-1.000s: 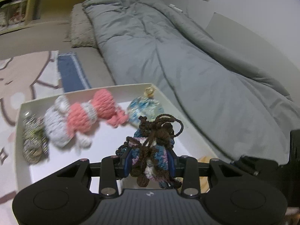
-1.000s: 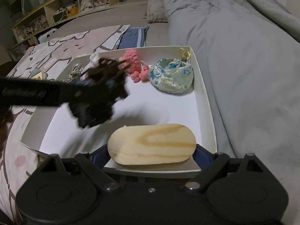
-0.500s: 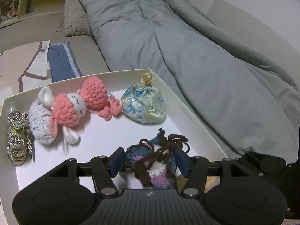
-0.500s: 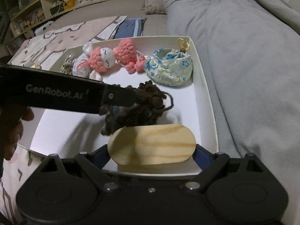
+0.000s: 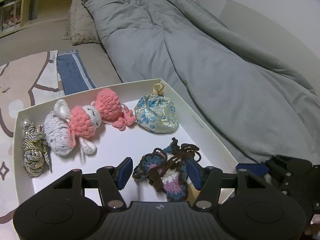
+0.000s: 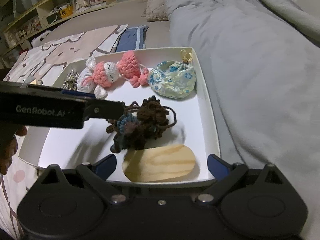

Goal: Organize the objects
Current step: 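Lower the yarn bundle into the box with the left tool while the right tool lowers the lid there, then open both tools and move them back toward the gold box and grey cat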

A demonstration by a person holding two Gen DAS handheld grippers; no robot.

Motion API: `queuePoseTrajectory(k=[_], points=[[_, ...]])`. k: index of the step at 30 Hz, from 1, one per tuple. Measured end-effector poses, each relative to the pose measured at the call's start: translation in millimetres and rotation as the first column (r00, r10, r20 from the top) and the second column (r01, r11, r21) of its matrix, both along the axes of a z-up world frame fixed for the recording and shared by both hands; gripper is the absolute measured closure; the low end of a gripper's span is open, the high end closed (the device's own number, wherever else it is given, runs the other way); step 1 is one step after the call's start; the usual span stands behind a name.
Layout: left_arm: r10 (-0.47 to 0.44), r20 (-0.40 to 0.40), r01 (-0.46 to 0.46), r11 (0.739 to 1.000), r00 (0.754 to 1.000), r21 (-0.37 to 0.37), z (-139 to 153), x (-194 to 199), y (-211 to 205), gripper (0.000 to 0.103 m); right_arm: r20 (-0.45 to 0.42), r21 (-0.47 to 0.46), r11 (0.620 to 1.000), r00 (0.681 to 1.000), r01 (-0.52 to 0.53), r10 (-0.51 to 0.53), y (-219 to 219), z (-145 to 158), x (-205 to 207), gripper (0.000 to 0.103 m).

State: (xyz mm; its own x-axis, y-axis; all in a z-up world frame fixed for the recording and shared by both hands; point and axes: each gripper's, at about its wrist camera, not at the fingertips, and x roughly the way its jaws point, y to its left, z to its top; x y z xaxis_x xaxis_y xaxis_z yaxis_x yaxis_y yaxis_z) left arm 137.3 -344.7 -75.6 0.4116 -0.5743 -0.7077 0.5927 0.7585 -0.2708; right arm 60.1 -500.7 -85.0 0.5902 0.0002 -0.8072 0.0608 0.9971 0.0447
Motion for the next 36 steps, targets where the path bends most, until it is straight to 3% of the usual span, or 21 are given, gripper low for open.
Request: queuePoseTrajectory(k=[15, 28, 36], points=[[0.025, 0.019, -0.025, 0.999, 1.000, 0.040, 26.2, -23.9, 43.8, 0.042, 0.070, 0.025, 0.998, 0.996, 0.051, -0.052, 9.9, 35.7, -21.4, 0.005], [0.048, 0.051, -0.051, 0.997, 0.998, 0.056, 44.3, -46.6, 81.7, 0.002, 0.098, 0.030, 0.996, 0.991, 0.084, -0.087, 24.2, 50.3, -42.8, 0.005], [0.053, 0.053, -0.055, 0.998, 0.997, 0.041, 45.7, -55.7, 102.5, 0.000, 0.122, 0.025, 0.993, 0.986, 0.112, -0.115, 30.1, 56.1, -56.5, 0.000]])
